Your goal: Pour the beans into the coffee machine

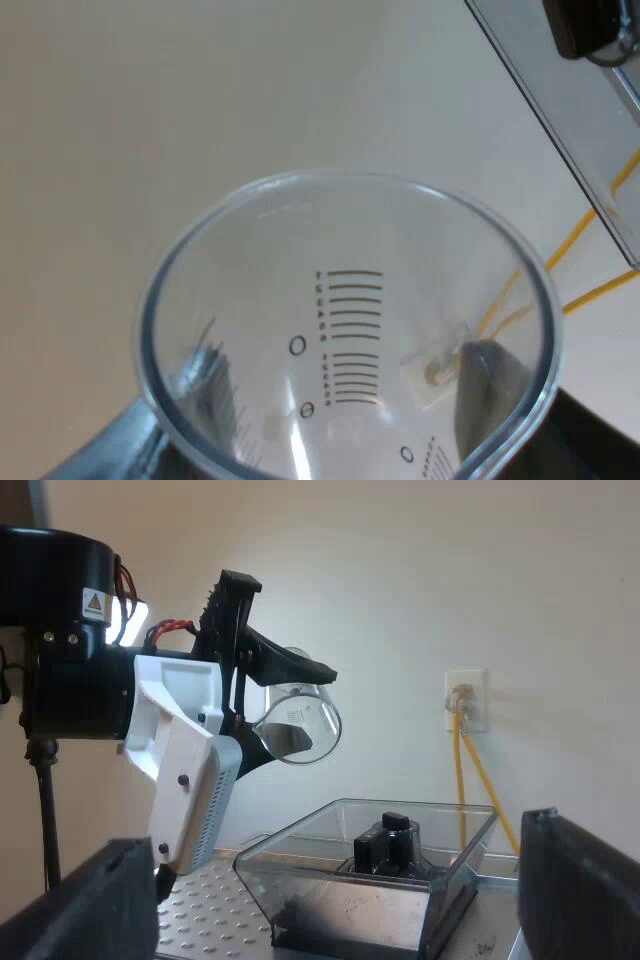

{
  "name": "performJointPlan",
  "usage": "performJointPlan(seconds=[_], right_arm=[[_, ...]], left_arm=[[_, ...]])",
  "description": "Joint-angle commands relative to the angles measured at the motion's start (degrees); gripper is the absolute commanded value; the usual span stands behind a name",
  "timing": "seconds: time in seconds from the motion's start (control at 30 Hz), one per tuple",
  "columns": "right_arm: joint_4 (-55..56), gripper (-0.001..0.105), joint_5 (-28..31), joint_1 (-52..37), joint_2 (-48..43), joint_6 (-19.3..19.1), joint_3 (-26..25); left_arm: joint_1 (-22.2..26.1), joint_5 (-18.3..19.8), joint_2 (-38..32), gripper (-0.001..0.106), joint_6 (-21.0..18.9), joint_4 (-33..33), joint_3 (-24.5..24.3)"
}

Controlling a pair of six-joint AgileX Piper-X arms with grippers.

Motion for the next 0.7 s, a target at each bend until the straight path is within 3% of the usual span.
performJointPlan(seconds=[0.03,0.2,0.3,0.4,0.43,0.5,0.6,0.7], right_arm=[[-1.1,0.078,-0.1,0.1,-0.4,-0.8,-0.6],[-1.1,0.078,-0.1,0.1,-0.4,-0.8,-0.6],[-1.1,0.078,-0.1,0.1,-0.4,-0.8,-0.6],[-1.1,0.078,-0.1,0.1,-0.4,-0.8,-0.6],[-1.1,0.078,-0.1,0.1,-0.4,-0.8,-0.6],[-1.1,0.078,-0.1,0.1,-0.4,-0.8,-0.6],[-1.1,0.078,-0.1,0.1,-0.4,-0.8,-0.6],[-1.1,0.078,-0.1,0.1,-0.4,-0.8,-0.6]], left_arm=[[-0.2,0.4,-0.2,0.012,0.4,-1.0,-0.6],[-0.2,0.8,-0.2,0.012,0.2,-1.0,-0.6],[-0.2,1.5,-0.2,0.012,-2.7,-0.7,-0.6],[-0.2,1.6,-0.2,0.012,-11.3,-0.6,-0.6],[-0.2,1.6,-0.4,0.012,-16.9,-0.6,-0.6],[-0.2,1.3,-0.7,0.012,-23.6,-0.6,-0.6],[-0.2,0.4,-1.9,0.012,-38.7,-0.6,-0.6],[-0.2,0.2,-2.9,0.012,-49.1,-0.6,-0.6]])
